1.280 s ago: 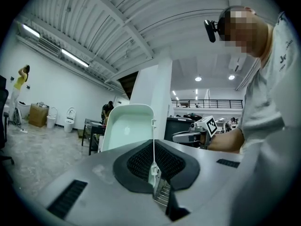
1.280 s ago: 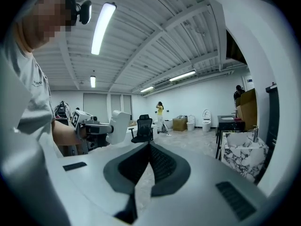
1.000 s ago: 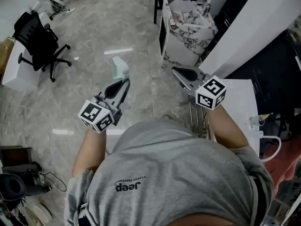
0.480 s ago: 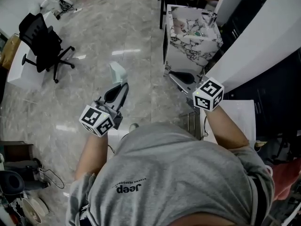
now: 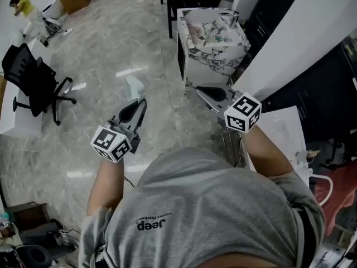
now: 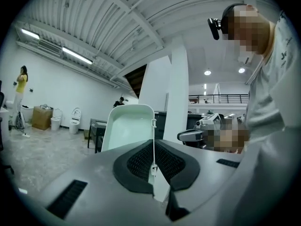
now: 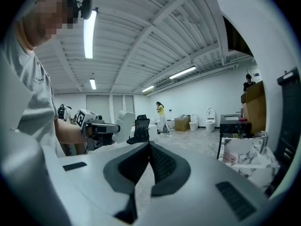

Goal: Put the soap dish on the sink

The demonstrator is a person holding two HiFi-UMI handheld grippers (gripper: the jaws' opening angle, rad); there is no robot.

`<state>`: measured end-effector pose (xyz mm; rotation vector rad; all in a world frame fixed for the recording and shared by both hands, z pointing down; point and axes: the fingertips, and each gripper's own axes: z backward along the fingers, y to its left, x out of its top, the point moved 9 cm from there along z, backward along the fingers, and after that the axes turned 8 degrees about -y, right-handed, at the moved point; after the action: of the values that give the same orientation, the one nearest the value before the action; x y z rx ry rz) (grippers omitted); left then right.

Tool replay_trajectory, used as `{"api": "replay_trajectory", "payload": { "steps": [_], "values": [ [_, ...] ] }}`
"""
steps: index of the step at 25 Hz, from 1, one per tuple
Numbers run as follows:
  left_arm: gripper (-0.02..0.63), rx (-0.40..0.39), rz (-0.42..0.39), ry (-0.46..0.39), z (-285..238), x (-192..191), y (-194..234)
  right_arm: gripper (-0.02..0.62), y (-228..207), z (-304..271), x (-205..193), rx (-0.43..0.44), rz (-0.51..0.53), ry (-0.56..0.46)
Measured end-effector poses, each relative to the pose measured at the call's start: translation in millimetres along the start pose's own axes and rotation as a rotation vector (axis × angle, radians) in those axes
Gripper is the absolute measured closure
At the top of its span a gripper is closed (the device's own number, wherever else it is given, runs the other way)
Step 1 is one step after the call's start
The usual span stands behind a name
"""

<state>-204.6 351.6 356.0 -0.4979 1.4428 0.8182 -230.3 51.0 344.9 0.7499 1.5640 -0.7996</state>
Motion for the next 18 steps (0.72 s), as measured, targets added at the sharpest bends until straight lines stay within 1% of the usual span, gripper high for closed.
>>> {"api": "replay_trajectory", "payload": {
  "steps": [5, 8, 10, 13, 18],
  "values": [
    [0.589, -0.164, -0.046, 0.075, -47, -3, 17, 0.537, -13, 15, -6, -0.149, -0.020, -0.035],
    [0.591, -0.280, -0.074, 0.119, -89, -6, 13, 0.537, -24, 42, -11, -0.262, -0.040, -0.050],
    [0.591, -0.365, -0.090, 0.146, -123, -12, 2, 0.537, -30, 69, -16, -0.346, -0.051, -0.057],
    [0.591, -0.490, -0.127, 0.181, -179, -26, -30, 0.537, -36, 123, -26, -0.470, -0.066, -0.066],
    [0.589, -0.664, -0.192, 0.225, -268, -54, -112, 0.537, -42, 223, -47, -0.622, -0.079, -0.068]
  ]
}}
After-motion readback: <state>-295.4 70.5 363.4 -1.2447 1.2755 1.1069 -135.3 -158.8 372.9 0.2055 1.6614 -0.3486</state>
